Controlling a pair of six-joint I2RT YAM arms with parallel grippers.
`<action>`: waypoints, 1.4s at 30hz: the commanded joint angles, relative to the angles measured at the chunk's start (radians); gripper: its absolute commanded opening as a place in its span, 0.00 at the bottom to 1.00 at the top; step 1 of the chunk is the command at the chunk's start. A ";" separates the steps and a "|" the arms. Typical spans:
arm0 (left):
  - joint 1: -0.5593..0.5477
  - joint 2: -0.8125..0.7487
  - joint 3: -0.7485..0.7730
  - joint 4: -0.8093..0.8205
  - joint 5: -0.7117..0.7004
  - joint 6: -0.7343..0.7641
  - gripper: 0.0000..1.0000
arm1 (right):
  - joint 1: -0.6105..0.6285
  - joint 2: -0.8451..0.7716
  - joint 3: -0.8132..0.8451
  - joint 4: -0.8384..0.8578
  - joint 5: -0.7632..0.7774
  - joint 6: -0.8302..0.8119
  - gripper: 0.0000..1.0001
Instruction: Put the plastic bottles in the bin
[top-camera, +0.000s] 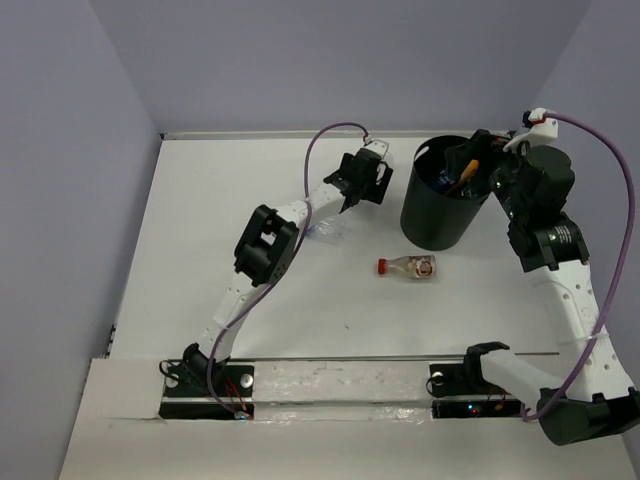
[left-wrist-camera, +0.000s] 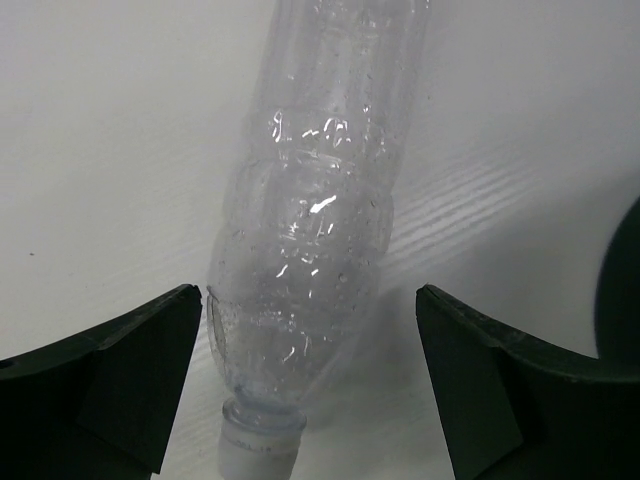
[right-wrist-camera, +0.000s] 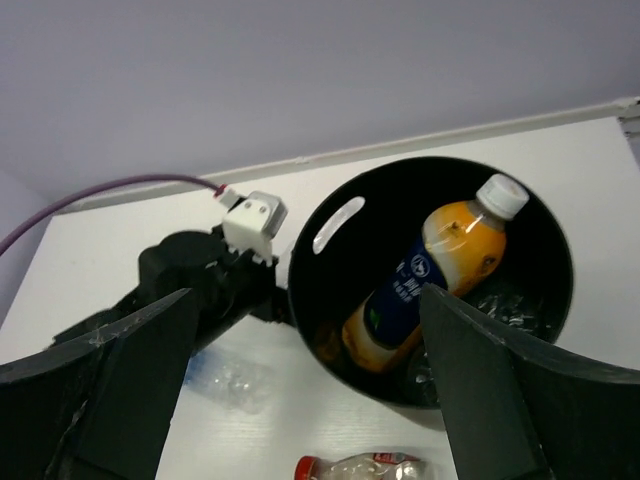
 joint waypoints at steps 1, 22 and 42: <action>0.010 0.057 0.158 -0.037 -0.019 0.027 0.99 | -0.004 -0.025 -0.062 0.038 -0.169 0.035 0.96; 0.044 -0.073 0.013 0.134 -0.026 -0.049 0.47 | -0.004 -0.203 -0.088 0.006 -0.408 0.088 0.93; -0.077 -1.057 -0.989 0.730 0.274 -0.302 0.44 | -0.004 -0.065 -0.099 0.150 -0.707 0.182 1.00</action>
